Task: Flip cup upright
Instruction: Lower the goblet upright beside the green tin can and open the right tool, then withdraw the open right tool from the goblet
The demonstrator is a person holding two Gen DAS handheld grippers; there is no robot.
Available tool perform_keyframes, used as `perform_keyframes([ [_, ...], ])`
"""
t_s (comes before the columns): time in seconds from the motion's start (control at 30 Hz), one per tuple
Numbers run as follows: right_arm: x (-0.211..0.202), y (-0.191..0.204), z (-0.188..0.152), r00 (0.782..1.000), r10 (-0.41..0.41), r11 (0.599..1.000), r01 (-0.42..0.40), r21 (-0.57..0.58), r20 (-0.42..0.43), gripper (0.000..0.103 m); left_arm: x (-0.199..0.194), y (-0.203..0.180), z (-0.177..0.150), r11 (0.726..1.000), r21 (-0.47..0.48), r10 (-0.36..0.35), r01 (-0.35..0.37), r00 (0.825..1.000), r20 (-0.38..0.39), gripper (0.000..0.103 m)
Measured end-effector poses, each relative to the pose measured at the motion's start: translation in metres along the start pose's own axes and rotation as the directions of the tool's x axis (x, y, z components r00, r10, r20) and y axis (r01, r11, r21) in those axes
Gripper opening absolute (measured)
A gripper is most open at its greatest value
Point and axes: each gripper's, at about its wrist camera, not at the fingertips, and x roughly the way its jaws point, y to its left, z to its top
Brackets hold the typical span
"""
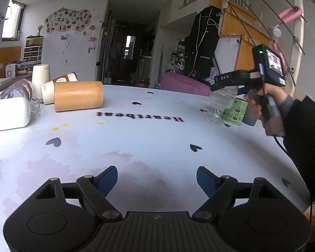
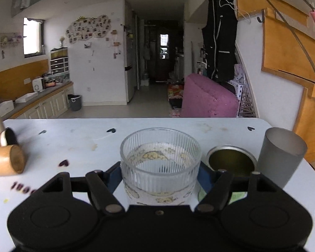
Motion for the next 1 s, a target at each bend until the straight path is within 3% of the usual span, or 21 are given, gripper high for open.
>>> perform_keyframes([
  [0.2, 0.017, -0.002, 0.004, 0.999, -0.011, 1.0, 0.011, 0.005, -0.03, 0.074, 0.0, 0.003, -0.001, 1.0, -0.01, 0.0, 0.0, 1.0, -0.003, 0.083],
  [0.43, 0.016, 0.004, -0.002, 1.0, -0.012, 0.999, 0.012, -0.045, 0.0, 0.075, -0.001, 0.001, 0.001, 1.0, -0.007, 0.004, -0.004, 1.0, -0.004, 0.083],
  [0.5, 0.011, 0.002, -0.001, 1.0, -0.014, 0.999, 0.014, -0.029, -0.006, 0.081, 0.0, 0.0, 0.003, 1.0, -0.008, 0.01, -0.01, 1.0, -0.002, 0.083],
  [0.53, 0.004, 0.001, 0.0, 1.0, -0.022, 1.0, 0.022, -0.011, -0.003, 0.09, 0.0, 0.0, 0.004, 1.0, -0.008, 0.01, -0.01, 1.0, -0.001, 0.083],
  [0.6, -0.013, -0.003, 0.001, 1.0, -0.009, 1.0, 0.009, 0.012, 0.023, 0.096, 0.0, -0.001, 0.006, 1.0, -0.006, 0.008, -0.008, 1.0, 0.002, 0.083],
  [0.8, -0.062, -0.008, -0.011, 0.999, 0.015, 1.0, -0.016, 0.015, 0.052, 0.098, 0.002, -0.011, 0.015, 1.0, 0.013, 0.003, -0.003, 1.0, 0.017, 0.083],
  [1.0, -0.126, -0.007, -0.059, 0.995, 0.042, 0.999, -0.044, 0.024, 0.093, 0.1, 0.002, -0.017, 0.028, 1.0, 0.019, 0.005, -0.006, 0.999, 0.033, 0.085],
])
